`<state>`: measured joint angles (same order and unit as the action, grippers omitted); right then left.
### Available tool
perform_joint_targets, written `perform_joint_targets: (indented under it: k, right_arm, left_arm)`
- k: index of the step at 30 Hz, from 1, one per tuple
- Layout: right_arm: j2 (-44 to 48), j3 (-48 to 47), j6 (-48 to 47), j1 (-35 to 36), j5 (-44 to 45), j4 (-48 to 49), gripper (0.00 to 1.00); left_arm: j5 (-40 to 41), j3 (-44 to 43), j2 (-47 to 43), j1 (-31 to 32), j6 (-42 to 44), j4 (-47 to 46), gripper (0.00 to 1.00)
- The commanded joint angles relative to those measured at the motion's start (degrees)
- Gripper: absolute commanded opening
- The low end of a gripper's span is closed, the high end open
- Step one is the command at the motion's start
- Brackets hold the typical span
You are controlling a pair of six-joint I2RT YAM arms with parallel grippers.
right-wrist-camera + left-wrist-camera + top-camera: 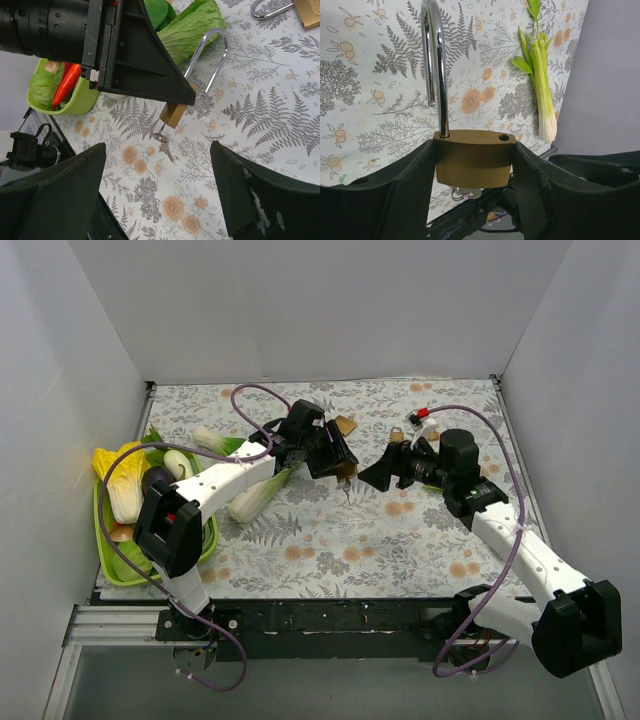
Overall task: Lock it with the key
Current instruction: Pick up the lock from the center of the board.
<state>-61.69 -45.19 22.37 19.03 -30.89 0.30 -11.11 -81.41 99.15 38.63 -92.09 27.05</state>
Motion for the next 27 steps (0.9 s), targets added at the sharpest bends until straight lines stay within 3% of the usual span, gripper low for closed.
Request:
perform_joint_targets:
  k: [1,6,16,21,27]
  right_arm:
    - [-2.9,-3.6,0.8,6.1,11.0,3.1,0.91]
    - [-5.2,-5.4,2.1,9.9,19.8,2.3,0.84]
    - [-9.8,-5.8,5.1,13.2,22.3,4.4,0.66]
    - [-10.6,-5.0,5.2,14.2,23.5,7.1,0.52]
    - [-11.3,-4.0,5.1,14.4,24.6,11.0,0.52]
  left_arm:
    - [-0.4,-2.0,-3.1,-0.6,-6.9,-3.4,0.0]
    - [-5.8,1.9,-4.6,-1.5,-11.5,-7.5,0.0]
    - [-8.5,3.6,-6.1,-2.4,-16.4,-11.2,0.0]
    - [-9.3,4.1,-6.2,-2.4,-18.0,-12.7,0.0]
    - [-11.6,5.5,-5.9,-2.4,-19.8,-14.4,0.0]
